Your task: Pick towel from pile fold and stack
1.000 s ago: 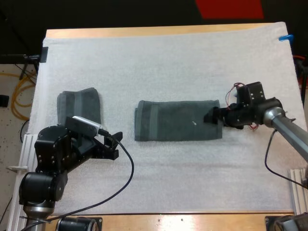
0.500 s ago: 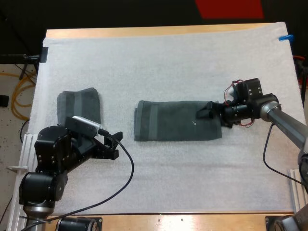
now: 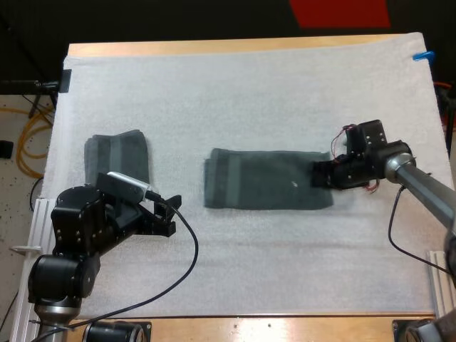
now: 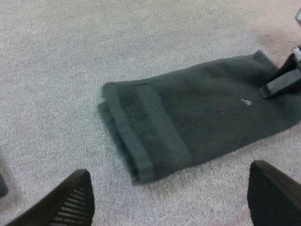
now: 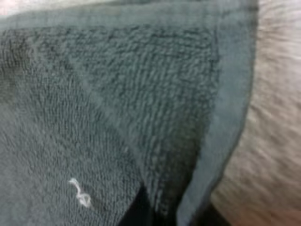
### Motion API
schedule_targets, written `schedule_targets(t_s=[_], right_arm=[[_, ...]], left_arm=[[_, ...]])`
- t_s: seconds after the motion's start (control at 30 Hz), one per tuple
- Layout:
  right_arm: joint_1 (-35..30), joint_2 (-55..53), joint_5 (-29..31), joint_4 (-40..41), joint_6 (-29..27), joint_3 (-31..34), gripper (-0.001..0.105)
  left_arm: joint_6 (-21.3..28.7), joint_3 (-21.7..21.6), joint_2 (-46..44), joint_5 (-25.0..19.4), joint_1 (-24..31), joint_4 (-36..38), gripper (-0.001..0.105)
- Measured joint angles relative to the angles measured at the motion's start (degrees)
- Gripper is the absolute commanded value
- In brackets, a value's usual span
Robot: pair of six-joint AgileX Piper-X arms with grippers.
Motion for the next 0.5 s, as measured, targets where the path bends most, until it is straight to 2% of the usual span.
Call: schedule_targets(t_s=[0.33, 0.4, 0.5], right_arm=[[0.1, -10.5, 32.0, 12.0, -13.7, -2.3, 0.001], [0.2, -10.7, 35.4, 13.5, -14.0, -3.7, 0.001], [1.1, -10.7, 33.5, 14.5, -13.3, -5.2, 0.001]], left_arm=[[0.0, 0.0, 0.0, 0.0, 0.0, 0.0, 0.066], [0.0, 0.0, 0.0, 0.0, 0.0, 0.0, 0.066], [0.0, 0.0, 0.0, 0.0, 0.0, 0.0, 0.066]])
